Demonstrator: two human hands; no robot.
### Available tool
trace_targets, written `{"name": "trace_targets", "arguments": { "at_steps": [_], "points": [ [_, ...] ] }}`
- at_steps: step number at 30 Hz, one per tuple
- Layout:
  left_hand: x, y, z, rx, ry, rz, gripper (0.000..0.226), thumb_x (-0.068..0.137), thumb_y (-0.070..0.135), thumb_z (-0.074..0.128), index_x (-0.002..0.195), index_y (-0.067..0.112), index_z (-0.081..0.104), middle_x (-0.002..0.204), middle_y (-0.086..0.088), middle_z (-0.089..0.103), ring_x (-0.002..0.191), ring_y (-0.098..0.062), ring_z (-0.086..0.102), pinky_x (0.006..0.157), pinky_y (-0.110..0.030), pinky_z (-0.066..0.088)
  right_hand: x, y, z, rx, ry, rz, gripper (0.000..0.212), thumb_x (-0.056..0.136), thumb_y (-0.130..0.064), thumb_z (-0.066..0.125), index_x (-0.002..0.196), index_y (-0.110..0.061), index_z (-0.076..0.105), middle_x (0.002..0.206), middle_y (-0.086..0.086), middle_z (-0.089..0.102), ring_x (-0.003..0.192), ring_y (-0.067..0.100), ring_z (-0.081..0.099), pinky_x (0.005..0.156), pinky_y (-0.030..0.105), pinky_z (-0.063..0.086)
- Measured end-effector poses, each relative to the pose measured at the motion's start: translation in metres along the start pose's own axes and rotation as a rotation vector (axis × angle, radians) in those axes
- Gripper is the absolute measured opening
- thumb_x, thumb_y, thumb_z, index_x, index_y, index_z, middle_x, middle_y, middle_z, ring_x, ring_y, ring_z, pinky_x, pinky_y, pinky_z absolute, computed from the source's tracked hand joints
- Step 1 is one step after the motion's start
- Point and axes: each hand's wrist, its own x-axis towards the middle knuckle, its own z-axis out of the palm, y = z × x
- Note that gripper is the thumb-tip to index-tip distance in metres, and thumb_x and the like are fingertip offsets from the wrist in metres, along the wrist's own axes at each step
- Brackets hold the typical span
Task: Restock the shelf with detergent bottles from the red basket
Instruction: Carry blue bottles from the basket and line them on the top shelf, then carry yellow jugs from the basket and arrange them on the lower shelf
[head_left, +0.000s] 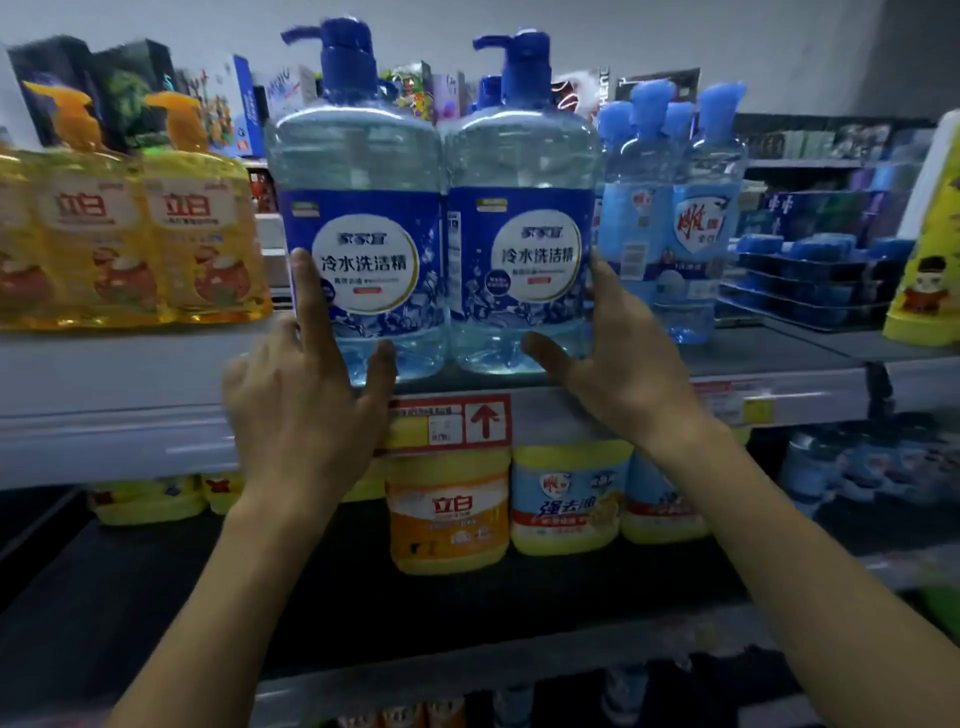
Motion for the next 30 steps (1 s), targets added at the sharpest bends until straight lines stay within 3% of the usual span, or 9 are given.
{"name": "trace_targets", "arguments": {
  "at_steps": [5, 11, 14, 16, 18, 20, 23, 27, 30],
  "points": [
    [-0.033, 0.017, -0.010, -0.077, -0.031, 0.005, 0.072, 0.097, 0.049, 0.044, 0.157, 0.033, 0.008, 0.158, -0.024, 0.020, 0.147, -0.042, 0.016, 0.115, -0.057, 0.021, -0.030, -0.001, -0.009, -0.157, 0.166, -0.094, 0.058, 0.095, -0.033, 0.064, 0.145, -0.009, 0.046, 0.138, 0.012, 0.050, 0.132, 0.029, 0.043, 0.109, 0.040, 0.042],
    [-0.120, 0.060, -0.002, -0.094, -0.103, 0.139, 0.062, 0.091, 0.030, 0.056, 0.149, 0.022, 0.040, 0.158, -0.023, 0.024, 0.150, -0.040, 0.013, 0.121, -0.052, 0.017, -0.117, 0.028, -0.018, -0.071, 0.316, -0.060, 0.026, 0.092, -0.017, 0.062, 0.117, -0.009, 0.064, 0.116, 0.011, 0.058, 0.109, 0.029, 0.056, 0.093, 0.038, 0.049],
    [-0.169, 0.094, 0.016, -0.140, -0.216, 0.200, 0.045, 0.089, 0.021, 0.056, 0.133, 0.013, 0.057, 0.140, -0.026, 0.047, 0.137, -0.044, 0.036, 0.110, -0.054, 0.034, -0.178, 0.068, -0.037, -0.053, 0.172, 0.137, 0.014, 0.098, -0.020, 0.057, 0.109, -0.017, 0.065, 0.101, 0.003, 0.068, 0.093, 0.023, 0.064, 0.080, 0.042, 0.054],
    [-0.205, 0.123, 0.026, -0.193, -0.328, 0.211, 0.028, 0.091, 0.017, 0.056, 0.117, 0.009, 0.064, 0.111, -0.021, 0.062, 0.105, -0.042, 0.058, 0.083, -0.048, 0.050, -0.229, 0.100, -0.055, -0.059, 0.087, 0.339, 0.012, 0.101, -0.023, 0.053, 0.104, -0.021, 0.064, 0.085, 0.002, 0.071, 0.080, 0.024, 0.066, 0.068, 0.044, 0.055],
    [-0.242, 0.156, 0.030, -0.243, -0.450, 0.263, 0.008, 0.093, 0.015, 0.059, 0.095, 0.009, 0.064, 0.080, -0.013, 0.065, 0.070, -0.035, 0.062, 0.055, -0.037, 0.043, -0.287, 0.136, -0.074, -0.074, 0.066, 0.522, 0.016, 0.102, -0.019, 0.049, 0.102, -0.023, 0.064, 0.077, 0.001, 0.069, 0.076, 0.027, 0.066, 0.067, 0.044, 0.055],
    [-0.283, 0.189, 0.030, -0.297, -0.579, 0.293, 0.023, 0.095, 0.018, 0.059, 0.074, 0.014, 0.052, 0.057, -0.004, 0.055, 0.050, -0.029, 0.055, 0.044, -0.030, 0.031, -0.346, 0.168, -0.097, -0.087, 0.010, 0.679, 0.026, 0.099, -0.008, 0.046, 0.103, -0.026, 0.064, 0.078, -0.005, 0.067, 0.079, 0.024, 0.067, 0.072, 0.043, 0.056],
    [-0.344, 0.238, 0.027, -0.344, -0.766, 0.347, 0.035, 0.099, 0.028, 0.050, 0.068, 0.018, 0.036, 0.052, 0.005, 0.042, 0.046, -0.023, 0.047, 0.044, -0.030, 0.029, -0.423, 0.206, -0.143, -0.128, -0.185, 0.848, 0.043, 0.091, 0.003, 0.045, 0.112, -0.030, 0.062, 0.099, -0.009, 0.064, 0.091, 0.017, 0.064, 0.082, 0.044, 0.056],
    [-0.412, 0.304, 0.021, -0.328, -0.995, 0.543, 0.029, 0.100, 0.035, 0.043, 0.077, 0.019, 0.045, 0.067, 0.002, 0.055, 0.063, -0.026, 0.058, 0.056, -0.038, 0.050, -0.506, 0.238, -0.207, -0.149, -0.393, 1.046, 0.030, 0.101, -0.023, 0.047, 0.127, -0.033, 0.056, 0.114, -0.007, 0.065, 0.105, 0.019, 0.063, 0.088, 0.043, 0.054],
    [-0.446, 0.359, 0.012, -0.379, -1.053, 0.661, 0.021, 0.099, 0.034, 0.045, 0.085, 0.020, 0.052, 0.083, 0.002, 0.061, 0.076, -0.026, 0.061, 0.063, -0.039, 0.052, -0.560, 0.250, -0.245, -0.095, -0.376, 1.175, 0.031, 0.101, -0.030, 0.047, 0.131, -0.032, 0.054, 0.112, -0.012, 0.066, 0.104, 0.016, 0.063, 0.089, 0.041, 0.054]
  ]
}}
